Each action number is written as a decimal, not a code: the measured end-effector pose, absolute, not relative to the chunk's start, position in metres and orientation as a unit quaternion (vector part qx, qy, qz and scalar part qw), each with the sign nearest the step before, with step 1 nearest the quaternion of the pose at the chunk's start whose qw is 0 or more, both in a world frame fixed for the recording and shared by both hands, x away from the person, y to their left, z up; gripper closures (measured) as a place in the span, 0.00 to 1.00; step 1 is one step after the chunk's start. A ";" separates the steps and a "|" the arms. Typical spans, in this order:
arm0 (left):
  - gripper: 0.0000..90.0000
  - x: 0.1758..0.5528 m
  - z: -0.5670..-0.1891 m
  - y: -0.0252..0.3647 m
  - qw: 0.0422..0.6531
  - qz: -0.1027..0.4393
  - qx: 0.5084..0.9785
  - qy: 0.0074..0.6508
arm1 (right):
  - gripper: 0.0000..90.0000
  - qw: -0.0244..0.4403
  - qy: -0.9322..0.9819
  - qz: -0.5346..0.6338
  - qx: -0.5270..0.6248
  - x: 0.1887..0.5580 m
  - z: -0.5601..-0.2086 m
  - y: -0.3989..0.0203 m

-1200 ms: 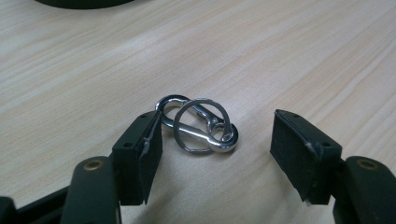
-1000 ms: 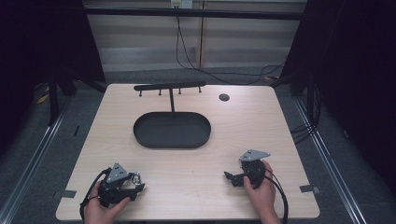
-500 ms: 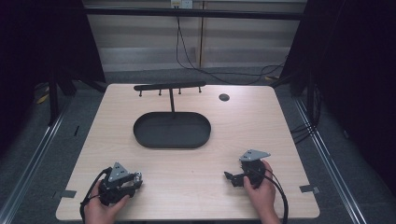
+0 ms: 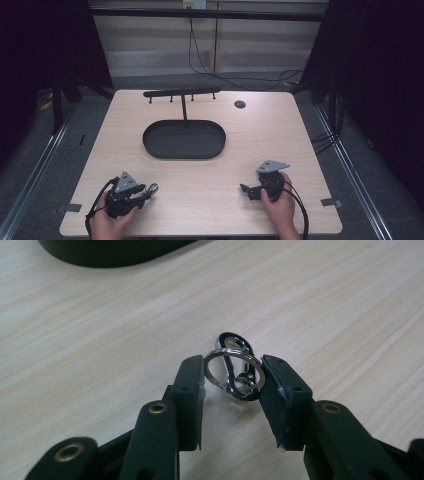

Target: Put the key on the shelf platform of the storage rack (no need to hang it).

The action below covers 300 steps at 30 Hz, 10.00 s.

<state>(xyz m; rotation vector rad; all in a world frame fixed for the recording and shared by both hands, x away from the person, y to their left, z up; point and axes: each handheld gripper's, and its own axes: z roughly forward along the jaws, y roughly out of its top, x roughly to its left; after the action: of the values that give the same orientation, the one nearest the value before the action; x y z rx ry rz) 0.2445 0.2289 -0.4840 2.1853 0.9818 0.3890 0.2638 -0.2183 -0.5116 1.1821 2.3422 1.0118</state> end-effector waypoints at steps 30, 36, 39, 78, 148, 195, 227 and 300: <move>0.69 0.264 -0.449 0.223 0.371 0.144 0.833 0.383 | 0.13 0.164 0.822 0.355 0.415 0.264 -0.512 -0.218; 0.69 0.269 -0.443 0.222 0.373 0.139 0.834 0.381 | 0.13 0.164 0.822 0.355 0.415 0.264 -0.512 -0.218; 0.69 0.271 -0.441 0.221 0.375 0.136 0.834 0.382 | 0.13 0.164 0.822 0.355 0.415 0.264 -0.512 -0.218; 0.69 0.307 -0.407 0.203 0.387 0.121 0.829 0.386 | 0.13 0.164 0.822 0.355 0.415 0.264 -0.512 -0.218; 0.69 0.382 -0.376 0.148 0.396 0.127 0.817 0.400 | 0.13 0.164 0.822 0.355 0.414 0.264 -0.512 -0.218; 0.69 0.411 -0.407 0.120 0.385 0.119 0.819 0.409 | 0.13 0.164 0.822 0.355 0.415 0.264 -0.512 -0.218; 0.69 0.421 -0.437 0.096 0.374 0.108 0.823 0.414 | 0.13 0.164 0.822 0.355 0.415 0.264 -0.512 -0.218; 0.68 0.433 -0.467 0.125 0.343 0.128 0.809 0.460 | 0.13 0.164 0.822 0.355 0.414 0.264 -0.512 -0.218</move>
<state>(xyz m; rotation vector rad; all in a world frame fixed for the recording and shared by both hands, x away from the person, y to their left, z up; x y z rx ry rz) 0.4327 0.1246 -0.4672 2.1031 1.1958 0.3330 0.2638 -0.2183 -0.5116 1.1813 2.3424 1.0116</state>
